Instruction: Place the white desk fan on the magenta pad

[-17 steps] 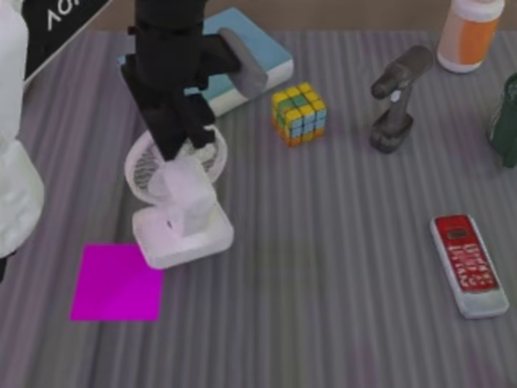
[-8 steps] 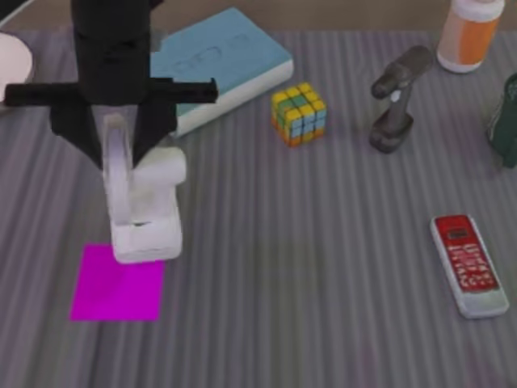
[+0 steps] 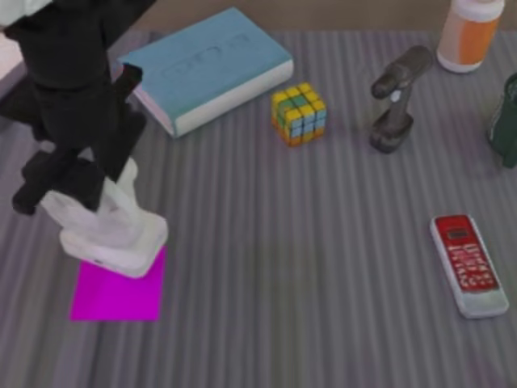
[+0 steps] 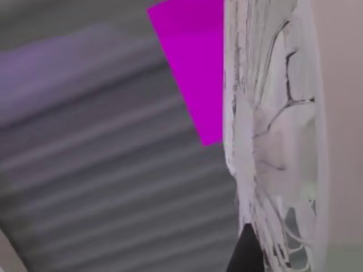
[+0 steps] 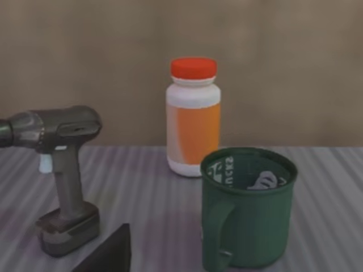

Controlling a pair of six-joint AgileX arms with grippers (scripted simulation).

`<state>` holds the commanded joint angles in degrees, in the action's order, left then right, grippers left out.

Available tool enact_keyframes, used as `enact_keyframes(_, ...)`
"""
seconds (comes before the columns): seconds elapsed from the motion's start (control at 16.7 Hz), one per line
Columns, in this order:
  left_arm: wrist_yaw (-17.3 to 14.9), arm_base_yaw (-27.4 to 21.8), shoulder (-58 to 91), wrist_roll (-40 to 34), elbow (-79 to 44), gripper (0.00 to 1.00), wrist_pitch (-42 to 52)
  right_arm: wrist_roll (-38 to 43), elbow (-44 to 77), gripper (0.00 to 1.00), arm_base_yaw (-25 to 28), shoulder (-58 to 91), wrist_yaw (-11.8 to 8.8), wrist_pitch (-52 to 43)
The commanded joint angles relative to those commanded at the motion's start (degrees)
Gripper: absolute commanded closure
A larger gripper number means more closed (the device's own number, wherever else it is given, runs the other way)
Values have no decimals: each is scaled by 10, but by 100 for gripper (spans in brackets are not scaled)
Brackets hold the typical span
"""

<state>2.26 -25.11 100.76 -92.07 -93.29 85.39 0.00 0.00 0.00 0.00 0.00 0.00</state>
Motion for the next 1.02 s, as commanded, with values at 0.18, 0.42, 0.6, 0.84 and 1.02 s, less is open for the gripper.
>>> enact_keyframes(0.18,-15,8,-34,-119,59,100,-36,0,0,0,0,0,0,0)
enact_keyframes(0.42,-27,14,-57,-195,102,100,-62,0,0,0,0,0,0,0)
enact_keyframes(0.6,-27,14,-58,-198,104,100,-63,0,0,0,0,0,0,0)
enact_keyframes(0.84,-27,12,-56,-197,105,100,-64,0,0,0,0,0,0,0)
enact_keyframes(1.02,-27,18,-55,-196,136,100,-101,0,0,0,0,0,0,0)
